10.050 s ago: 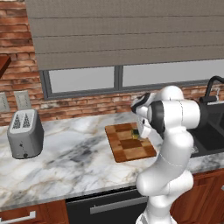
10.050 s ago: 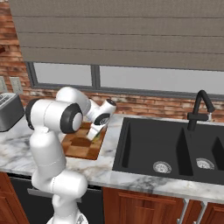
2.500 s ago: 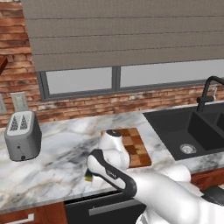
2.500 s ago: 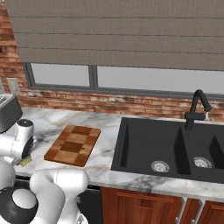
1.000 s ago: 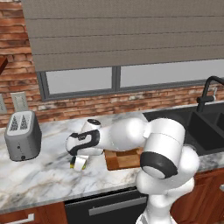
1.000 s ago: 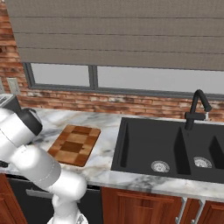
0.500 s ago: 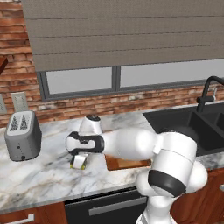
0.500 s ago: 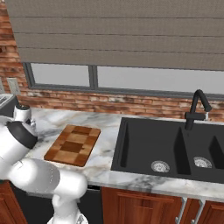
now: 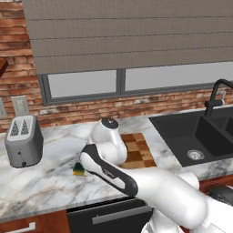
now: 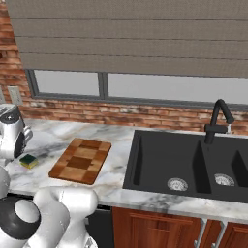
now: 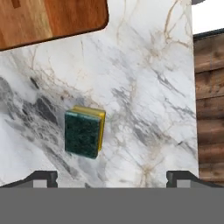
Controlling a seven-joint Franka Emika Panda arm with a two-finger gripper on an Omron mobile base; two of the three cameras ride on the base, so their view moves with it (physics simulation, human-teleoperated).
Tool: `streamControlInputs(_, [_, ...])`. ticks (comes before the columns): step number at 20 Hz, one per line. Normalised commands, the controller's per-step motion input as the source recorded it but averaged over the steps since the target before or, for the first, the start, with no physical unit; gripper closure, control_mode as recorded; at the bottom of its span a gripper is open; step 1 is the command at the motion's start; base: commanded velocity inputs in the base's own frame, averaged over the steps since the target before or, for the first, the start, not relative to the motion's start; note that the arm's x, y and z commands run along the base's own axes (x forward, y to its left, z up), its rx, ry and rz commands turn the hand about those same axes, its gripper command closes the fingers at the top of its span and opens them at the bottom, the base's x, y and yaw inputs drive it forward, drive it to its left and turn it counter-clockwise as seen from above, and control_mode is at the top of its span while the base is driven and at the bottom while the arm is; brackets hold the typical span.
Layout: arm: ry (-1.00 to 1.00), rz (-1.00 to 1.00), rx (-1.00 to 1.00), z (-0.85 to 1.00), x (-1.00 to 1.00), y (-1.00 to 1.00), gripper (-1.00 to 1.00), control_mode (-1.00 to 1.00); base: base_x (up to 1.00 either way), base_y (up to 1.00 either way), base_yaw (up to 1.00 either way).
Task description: Pick up the sponge from the counter and clean the cutting board by briefly scrubbing or pressing down on the cutting board. Once finished, release the sponge.
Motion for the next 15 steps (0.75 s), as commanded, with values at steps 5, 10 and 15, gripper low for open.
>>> streamControlInputs(5, [-0.22, 0.0, 0.0, 0.6, -0.58, -0.36, -1.0, -1.0, 0.0, 0.0, 0.0])
streamControlInputs(10, [-0.19, -0.01, 0.0, 0.63, -0.47, -0.45, -1.0, -1.0, 0.0, 0.0, 0.0])
streamControlInputs(15, [-0.14, -0.02, 0.0, 0.65, -0.38, -0.44, -1.0, -1.0, 0.0, 0.0, 0.0])
